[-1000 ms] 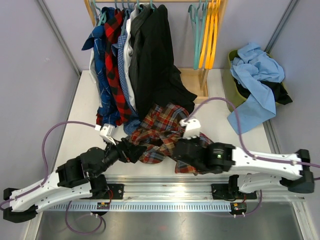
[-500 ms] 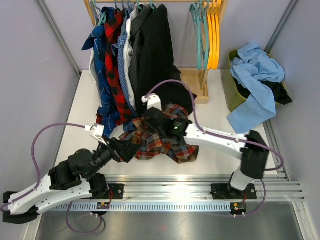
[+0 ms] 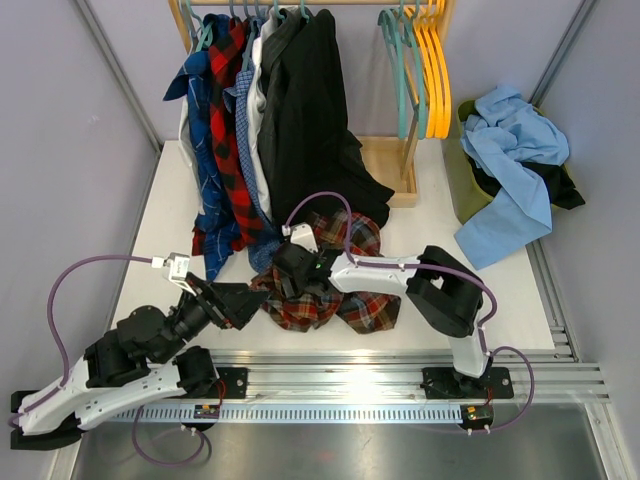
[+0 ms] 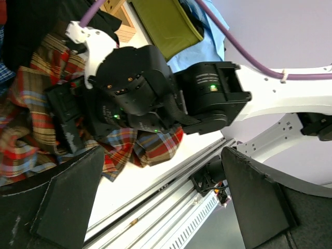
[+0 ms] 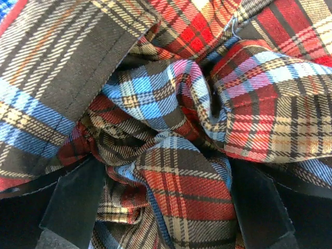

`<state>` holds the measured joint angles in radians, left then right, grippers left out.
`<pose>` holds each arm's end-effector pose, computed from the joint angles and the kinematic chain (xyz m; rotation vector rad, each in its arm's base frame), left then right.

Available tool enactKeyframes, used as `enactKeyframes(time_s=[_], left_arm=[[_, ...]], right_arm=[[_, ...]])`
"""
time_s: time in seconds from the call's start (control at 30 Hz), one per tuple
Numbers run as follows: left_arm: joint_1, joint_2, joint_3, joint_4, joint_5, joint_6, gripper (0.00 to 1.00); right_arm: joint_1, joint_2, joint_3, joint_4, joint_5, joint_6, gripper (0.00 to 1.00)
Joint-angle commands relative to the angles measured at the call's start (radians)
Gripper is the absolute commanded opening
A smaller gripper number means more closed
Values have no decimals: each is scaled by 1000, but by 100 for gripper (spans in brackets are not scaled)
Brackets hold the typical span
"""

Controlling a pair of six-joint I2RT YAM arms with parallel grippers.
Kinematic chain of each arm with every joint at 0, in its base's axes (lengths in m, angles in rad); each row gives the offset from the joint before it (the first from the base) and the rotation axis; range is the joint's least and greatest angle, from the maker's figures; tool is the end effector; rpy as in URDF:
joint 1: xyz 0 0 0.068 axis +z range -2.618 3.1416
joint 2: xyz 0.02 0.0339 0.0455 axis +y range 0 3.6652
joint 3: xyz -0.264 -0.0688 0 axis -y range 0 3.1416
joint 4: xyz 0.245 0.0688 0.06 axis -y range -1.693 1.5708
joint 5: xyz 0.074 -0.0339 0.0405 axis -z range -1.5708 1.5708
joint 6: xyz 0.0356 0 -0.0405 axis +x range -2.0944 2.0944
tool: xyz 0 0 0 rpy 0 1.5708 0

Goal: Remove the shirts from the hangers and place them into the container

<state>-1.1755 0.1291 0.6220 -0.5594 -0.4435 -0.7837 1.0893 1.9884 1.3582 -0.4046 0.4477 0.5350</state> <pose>0.0340 -0.0417 0.3092 -0.0211 1.7568 -1.1194 0.2056 0.3603 0.1677 -0.5242 2.4039 0.1048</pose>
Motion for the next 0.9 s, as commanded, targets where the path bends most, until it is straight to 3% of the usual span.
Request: enactKeyframes(time_s=[0.0,0.07,0.17,0.37,0.43,0.47,0.53,0.63,0.7,0.77,0.87], left_arm=[[-1,-8,18,0,-17,3,99],[-3,0,12,10,-15,3,99],[-3,10,7,21,-12,0,99],[-3,4,-4,15,-18,-11,99],[-3,1,-7,9,-20,-17,99],[-3,1,-7,4,-20,-20,99],[-3,3,-7,-2,-21,-23,99],[-3,4,-4,-4,-21,-25,99],[-3,9,-1,-4,-18,-25,99],[-1,10,1,-4,-18,-26,99],[-3,10,-1,-2,-17,-29,99]], right_arm=[[7,-2,-32,-201,38,89,99],[11,24,-4,-325,121,127,99],[12,32,-4,-376,160,163,99],[9,35,-155,-142,-12,213,98],[4,35,-238,-10,-93,244,83],[-3,38,-260,21,-115,252,66],[-12,44,-307,76,-149,273,46],[-45,26,-361,125,-171,296,31],[-96,-5,-425,176,-191,306,8],[-150,-69,-482,220,-219,315,0],[-235,-175,-564,237,-213,316,0]])
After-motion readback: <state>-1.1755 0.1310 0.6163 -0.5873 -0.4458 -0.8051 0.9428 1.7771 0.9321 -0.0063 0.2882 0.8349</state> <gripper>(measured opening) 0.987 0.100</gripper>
